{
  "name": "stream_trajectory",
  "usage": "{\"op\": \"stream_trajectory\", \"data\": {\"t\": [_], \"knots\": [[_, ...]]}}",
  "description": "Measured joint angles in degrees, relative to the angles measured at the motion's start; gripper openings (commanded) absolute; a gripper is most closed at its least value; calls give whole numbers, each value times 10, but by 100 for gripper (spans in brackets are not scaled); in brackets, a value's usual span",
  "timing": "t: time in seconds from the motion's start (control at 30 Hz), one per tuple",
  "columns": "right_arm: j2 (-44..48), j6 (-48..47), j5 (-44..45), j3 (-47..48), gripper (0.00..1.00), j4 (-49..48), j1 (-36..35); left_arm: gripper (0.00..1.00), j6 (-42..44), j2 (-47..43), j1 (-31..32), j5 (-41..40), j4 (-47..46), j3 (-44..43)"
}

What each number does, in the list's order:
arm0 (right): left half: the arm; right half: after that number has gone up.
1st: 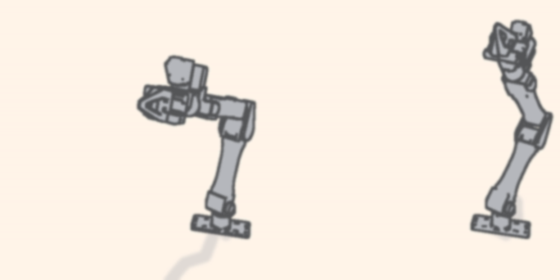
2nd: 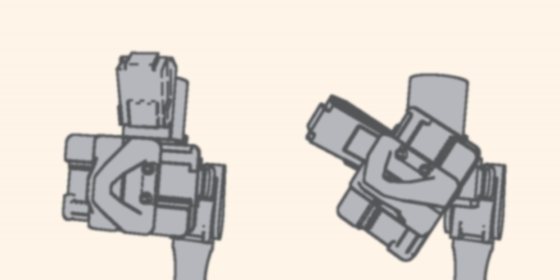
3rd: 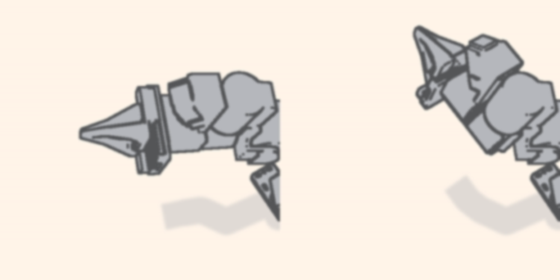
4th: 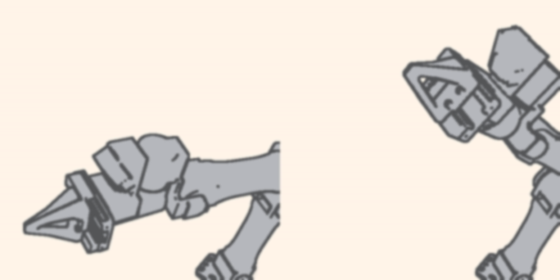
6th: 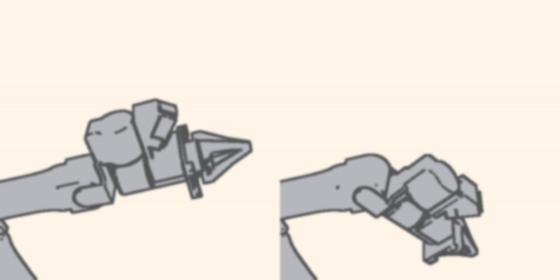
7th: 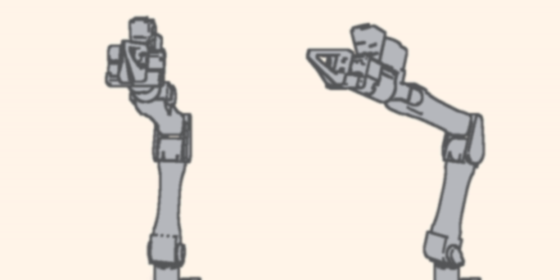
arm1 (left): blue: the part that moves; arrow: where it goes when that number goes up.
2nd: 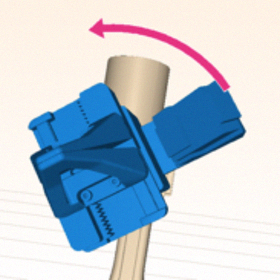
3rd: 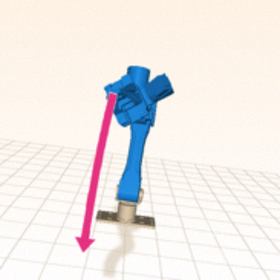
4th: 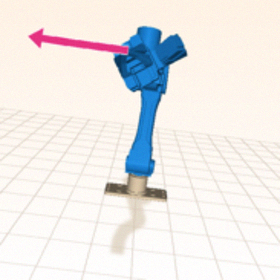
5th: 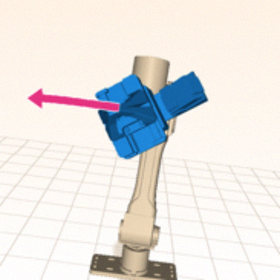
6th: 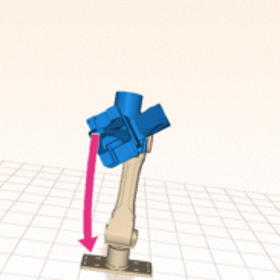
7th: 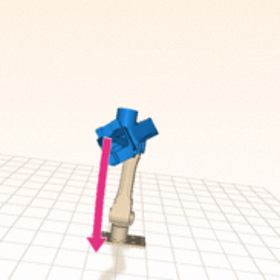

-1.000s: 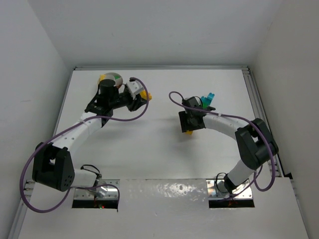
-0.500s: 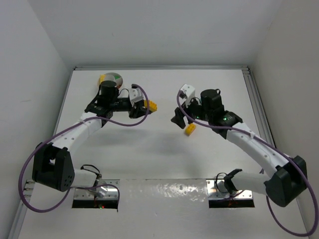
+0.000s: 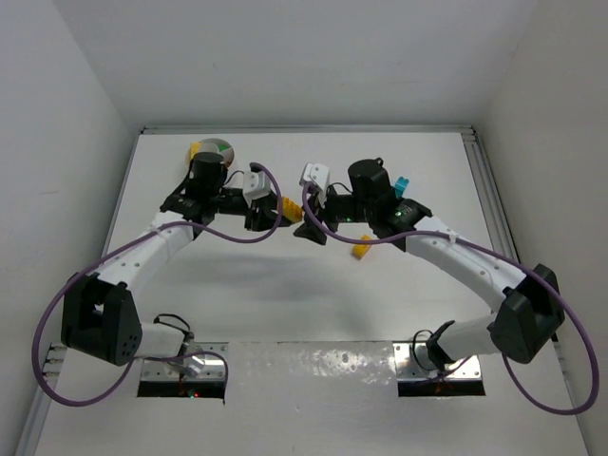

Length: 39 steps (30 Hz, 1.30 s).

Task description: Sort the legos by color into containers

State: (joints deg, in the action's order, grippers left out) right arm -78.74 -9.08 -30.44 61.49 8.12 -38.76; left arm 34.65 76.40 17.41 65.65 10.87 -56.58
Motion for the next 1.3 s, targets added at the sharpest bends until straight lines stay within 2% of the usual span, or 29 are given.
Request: {"op": "stream_trajectory", "data": {"t": [0.23,0.3,0.37,0.43,0.57,0.6,0.8,0.93,1.0,1.1,1.2,1.3], "knots": [[-21,3,0,4,56,-36,0,0,29,0,2,14,31,-12],[-24,5,0,7,50,-41,0,0,33,0,2,15,37,-12],[-26,7,-1,9,41,-47,0,0,38,0,2,14,40,-13],[-27,10,0,9,17,-50,0,0,41,0,2,12,44,-14],[-28,10,3,10,9,-50,0,0,39,0,1,11,52,-16],[-27,12,6,10,0,-50,0,0,37,0,1,8,51,-16],[14,31,78,-38,0,-82,2,0,1,0,-6,-32,33,-14],[73,70,132,-105,0,-115,45,0,-37,10,-29,-65,20,-10],[88,99,164,-123,0,-128,76,0,-64,23,-39,-101,12,-10],[100,133,221,-139,0,-141,103,0,-134,46,-48,-204,0,-22],[102,162,249,-145,0,-146,101,0,-208,81,-48,-363,-7,-83],[102,187,258,-157,0,-158,99,0,-242,128,-51,-506,-13,-178]]}}
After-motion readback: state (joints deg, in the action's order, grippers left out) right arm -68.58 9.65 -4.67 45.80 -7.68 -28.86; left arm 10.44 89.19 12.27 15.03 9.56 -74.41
